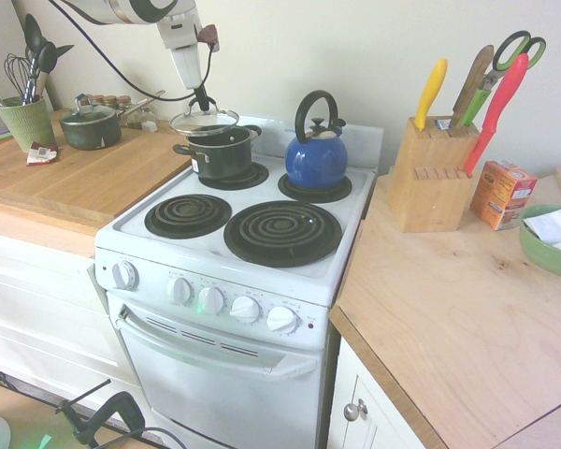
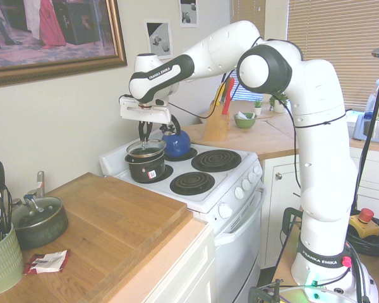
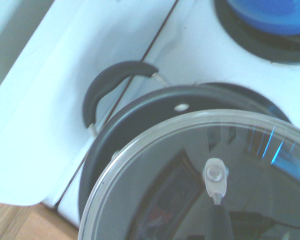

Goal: Cover the lid of the pot

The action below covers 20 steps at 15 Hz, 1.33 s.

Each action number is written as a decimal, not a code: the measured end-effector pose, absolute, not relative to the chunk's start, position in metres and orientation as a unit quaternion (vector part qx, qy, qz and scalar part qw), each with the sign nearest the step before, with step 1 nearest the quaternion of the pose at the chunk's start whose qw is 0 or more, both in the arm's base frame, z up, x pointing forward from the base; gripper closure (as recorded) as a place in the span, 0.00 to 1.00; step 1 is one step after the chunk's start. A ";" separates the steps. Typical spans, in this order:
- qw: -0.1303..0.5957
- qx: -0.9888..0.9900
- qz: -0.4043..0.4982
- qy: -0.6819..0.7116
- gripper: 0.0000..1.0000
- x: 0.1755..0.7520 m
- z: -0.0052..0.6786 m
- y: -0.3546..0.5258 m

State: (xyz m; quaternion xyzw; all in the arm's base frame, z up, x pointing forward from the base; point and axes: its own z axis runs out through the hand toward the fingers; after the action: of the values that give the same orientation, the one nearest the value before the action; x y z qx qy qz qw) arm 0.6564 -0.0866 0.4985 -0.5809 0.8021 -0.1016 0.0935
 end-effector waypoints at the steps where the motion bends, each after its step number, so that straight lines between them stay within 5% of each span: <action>1: 0.094 -0.581 -0.100 0.802 1.00 0.658 0.497 -0.090; 20: 0.091 -0.595 -0.089 0.794 1.00 0.715 0.463 -0.094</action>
State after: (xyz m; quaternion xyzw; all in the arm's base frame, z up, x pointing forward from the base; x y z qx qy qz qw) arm 0.7148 -0.0941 0.4625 -0.5946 0.7938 -0.0893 0.0908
